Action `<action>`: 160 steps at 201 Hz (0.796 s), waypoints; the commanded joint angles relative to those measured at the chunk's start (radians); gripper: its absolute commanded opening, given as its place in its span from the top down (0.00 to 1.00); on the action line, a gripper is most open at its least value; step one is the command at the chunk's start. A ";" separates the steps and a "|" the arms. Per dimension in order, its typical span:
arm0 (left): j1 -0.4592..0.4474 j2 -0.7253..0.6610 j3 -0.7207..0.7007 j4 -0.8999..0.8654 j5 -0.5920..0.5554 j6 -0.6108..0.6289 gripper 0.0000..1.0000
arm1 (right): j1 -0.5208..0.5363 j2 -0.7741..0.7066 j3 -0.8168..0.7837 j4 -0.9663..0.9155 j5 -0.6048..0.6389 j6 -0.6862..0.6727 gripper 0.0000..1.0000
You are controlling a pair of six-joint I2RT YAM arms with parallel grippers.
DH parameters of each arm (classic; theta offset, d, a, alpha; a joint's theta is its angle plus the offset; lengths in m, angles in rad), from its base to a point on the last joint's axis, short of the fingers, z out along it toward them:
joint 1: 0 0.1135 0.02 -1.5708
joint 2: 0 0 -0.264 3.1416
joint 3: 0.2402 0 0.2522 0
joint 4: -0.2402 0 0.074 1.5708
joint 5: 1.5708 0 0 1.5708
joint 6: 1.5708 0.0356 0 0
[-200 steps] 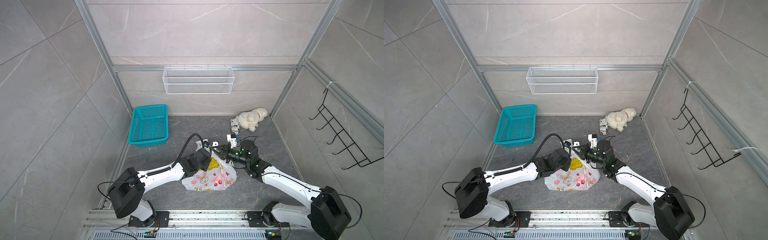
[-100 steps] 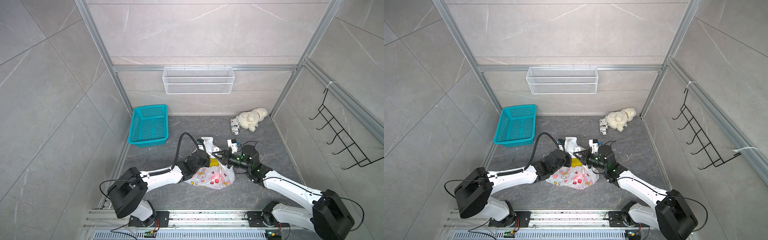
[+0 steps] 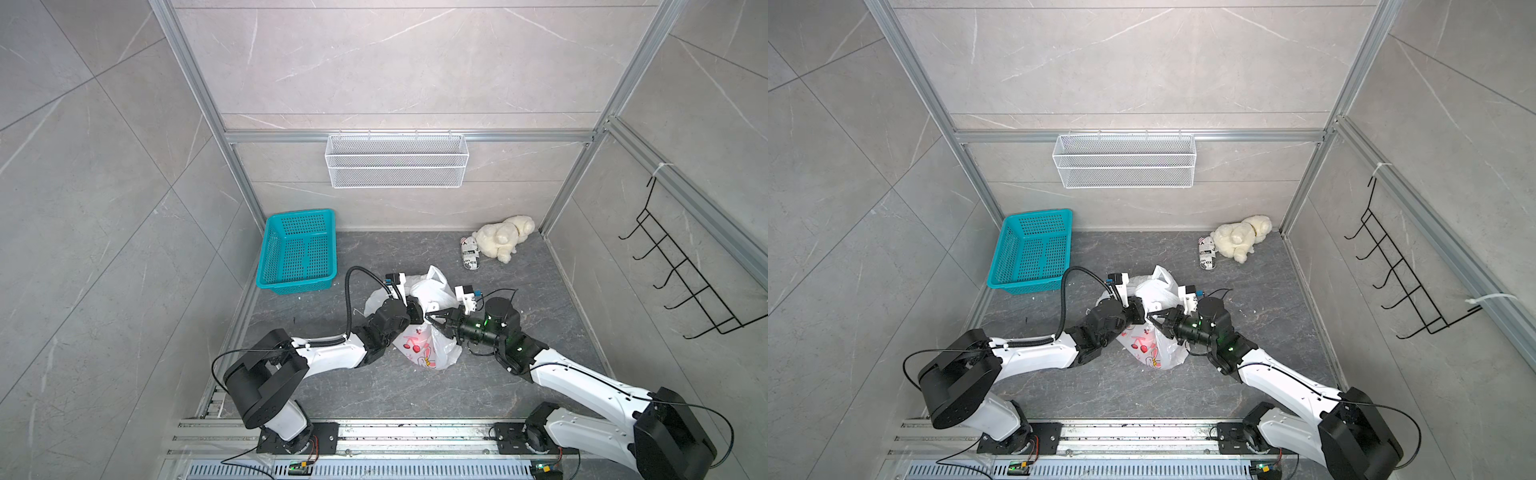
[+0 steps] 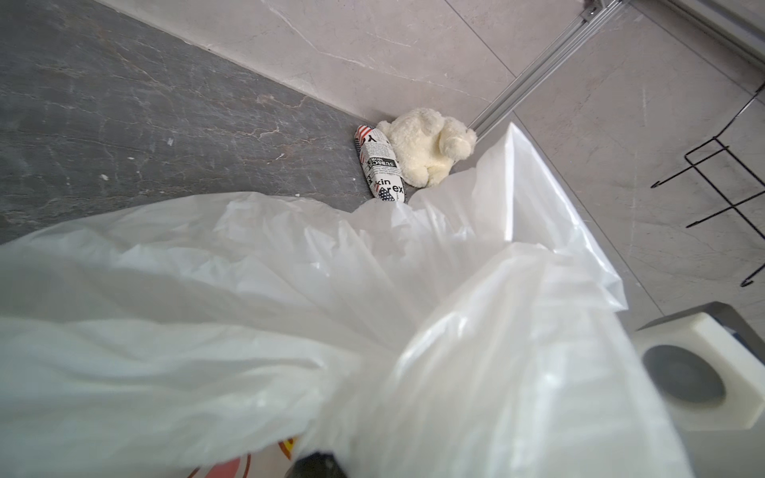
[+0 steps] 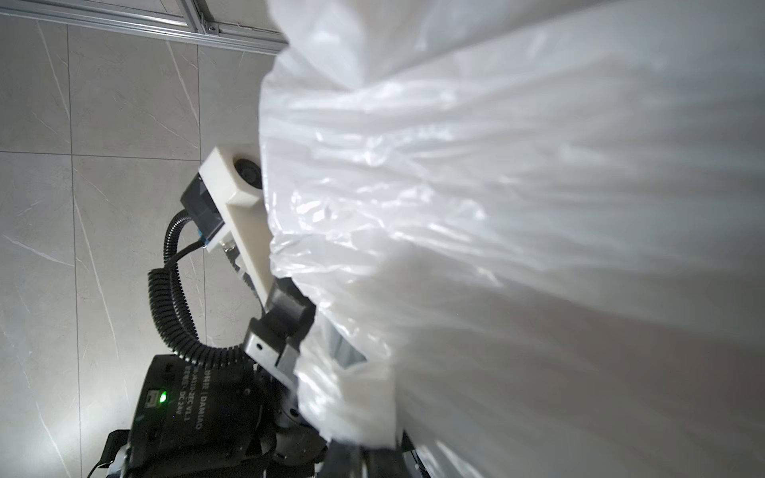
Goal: Place the peach into a plastic bag & tie a knot
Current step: Cross the plastic bag at the center of the board.
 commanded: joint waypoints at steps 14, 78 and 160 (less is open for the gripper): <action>0.021 0.024 0.037 0.192 0.086 -0.052 0.78 | 0.012 0.006 -0.001 -0.068 -0.005 -0.065 1.00; 0.028 0.081 0.065 0.280 0.296 -0.059 0.84 | 0.012 -0.034 0.057 -0.273 0.080 -0.255 0.91; 0.032 0.065 0.052 0.281 0.406 -0.008 0.92 | 0.013 -0.114 0.128 -0.509 0.189 -0.446 0.63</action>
